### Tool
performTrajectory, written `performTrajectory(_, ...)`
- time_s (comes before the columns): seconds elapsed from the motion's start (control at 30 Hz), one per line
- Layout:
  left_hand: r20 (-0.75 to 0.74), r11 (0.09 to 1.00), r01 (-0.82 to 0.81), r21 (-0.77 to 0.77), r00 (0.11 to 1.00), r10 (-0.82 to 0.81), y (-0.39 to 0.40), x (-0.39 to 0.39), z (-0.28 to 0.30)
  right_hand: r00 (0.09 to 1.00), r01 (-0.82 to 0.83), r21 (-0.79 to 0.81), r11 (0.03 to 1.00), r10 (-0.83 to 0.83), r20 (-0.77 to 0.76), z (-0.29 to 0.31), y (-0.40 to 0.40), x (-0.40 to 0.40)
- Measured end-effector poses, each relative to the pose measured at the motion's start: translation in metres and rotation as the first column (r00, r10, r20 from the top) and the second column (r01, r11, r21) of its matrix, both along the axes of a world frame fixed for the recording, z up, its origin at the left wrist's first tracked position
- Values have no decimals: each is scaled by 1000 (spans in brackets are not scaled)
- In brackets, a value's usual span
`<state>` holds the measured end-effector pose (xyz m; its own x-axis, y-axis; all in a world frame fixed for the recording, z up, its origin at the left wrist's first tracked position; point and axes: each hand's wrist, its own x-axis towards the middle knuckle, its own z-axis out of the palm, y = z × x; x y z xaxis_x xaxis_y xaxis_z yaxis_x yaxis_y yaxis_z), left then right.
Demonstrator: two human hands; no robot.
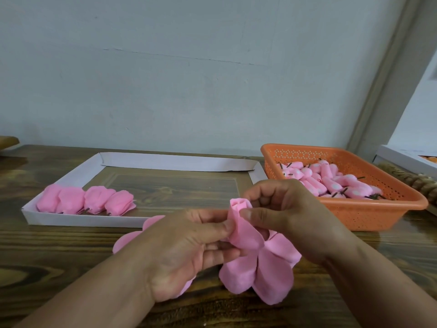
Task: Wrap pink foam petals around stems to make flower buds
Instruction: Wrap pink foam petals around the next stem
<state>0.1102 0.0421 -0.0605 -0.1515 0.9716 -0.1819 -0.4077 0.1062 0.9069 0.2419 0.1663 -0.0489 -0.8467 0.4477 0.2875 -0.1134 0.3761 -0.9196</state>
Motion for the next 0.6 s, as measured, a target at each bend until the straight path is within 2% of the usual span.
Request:
performTrajectory(0.27,3,999,40,-25,999,-40,0,0,-3,1000,-21,-64,998,20,-20,-3,-2,-2)
performTrajectory(0.43,-38,1000,-10,-11,999,9,-1,0,-4,999,35,-32,999,-36,-27,-3,-3,-2)
performTrajectory(0.6,-40,998,-48,-40,998,46,2,-2,-5,998,21,38,999,-19,-54,3,-2,2)
